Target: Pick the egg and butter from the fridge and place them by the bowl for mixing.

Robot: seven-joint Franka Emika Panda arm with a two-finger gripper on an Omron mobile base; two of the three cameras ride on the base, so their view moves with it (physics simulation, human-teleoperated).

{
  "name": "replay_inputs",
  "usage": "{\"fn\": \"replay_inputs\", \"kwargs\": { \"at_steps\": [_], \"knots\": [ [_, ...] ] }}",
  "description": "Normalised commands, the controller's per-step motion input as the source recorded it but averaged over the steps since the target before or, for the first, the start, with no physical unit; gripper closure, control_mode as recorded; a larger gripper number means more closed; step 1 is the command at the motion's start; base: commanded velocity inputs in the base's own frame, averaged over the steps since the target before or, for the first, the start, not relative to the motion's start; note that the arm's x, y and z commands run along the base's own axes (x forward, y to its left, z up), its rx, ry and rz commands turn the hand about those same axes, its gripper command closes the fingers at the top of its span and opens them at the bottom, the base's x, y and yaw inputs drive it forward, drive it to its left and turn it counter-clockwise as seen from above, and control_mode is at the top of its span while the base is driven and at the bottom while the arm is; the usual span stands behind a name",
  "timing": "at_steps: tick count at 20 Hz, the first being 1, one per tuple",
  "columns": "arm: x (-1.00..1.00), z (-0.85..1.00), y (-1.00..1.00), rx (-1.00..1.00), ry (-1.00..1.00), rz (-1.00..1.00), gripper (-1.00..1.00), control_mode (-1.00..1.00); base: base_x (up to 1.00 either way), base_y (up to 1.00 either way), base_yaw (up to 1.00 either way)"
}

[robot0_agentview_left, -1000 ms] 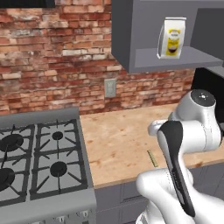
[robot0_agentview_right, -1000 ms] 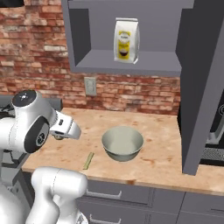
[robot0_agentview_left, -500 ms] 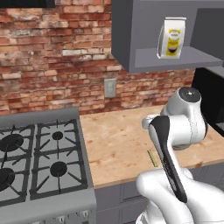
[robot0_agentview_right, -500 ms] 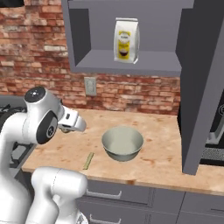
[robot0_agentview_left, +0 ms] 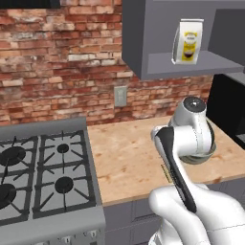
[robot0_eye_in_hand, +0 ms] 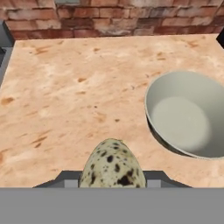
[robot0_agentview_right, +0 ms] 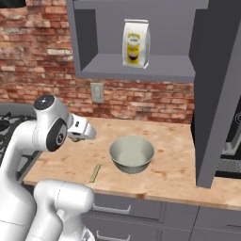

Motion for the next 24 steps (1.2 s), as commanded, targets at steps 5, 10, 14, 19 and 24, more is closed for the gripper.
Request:
{"fn": "replay_inputs", "kwargs": {
  "at_steps": [5, 10, 14, 19, 24],
  "knots": [
    [0.17, -0.43, 0.0, -0.08, 0.0, 0.0, 1.0, -1.0, 0.0, 0.0, 0.0],
    [0.14, -0.35, 0.0, -0.06, 0.0, 0.0, 1.0, -1.0, 0.0, 0.0, 0.0],
    [0.18, -0.28, 0.0, -0.04, 0.0, 0.0, 1.0, -1.0, 0.0, 0.0, 0.0],
    [0.23, -0.27, 0.0, -0.03, 0.0, 0.0, 1.0, -1.0, 0.0, 0.0, 0.0],
    [0.34, -0.29, -0.01, -0.03, 0.04, 0.0, 1.0, -1.0, 0.0, 0.0, 0.0]
  ]
}}
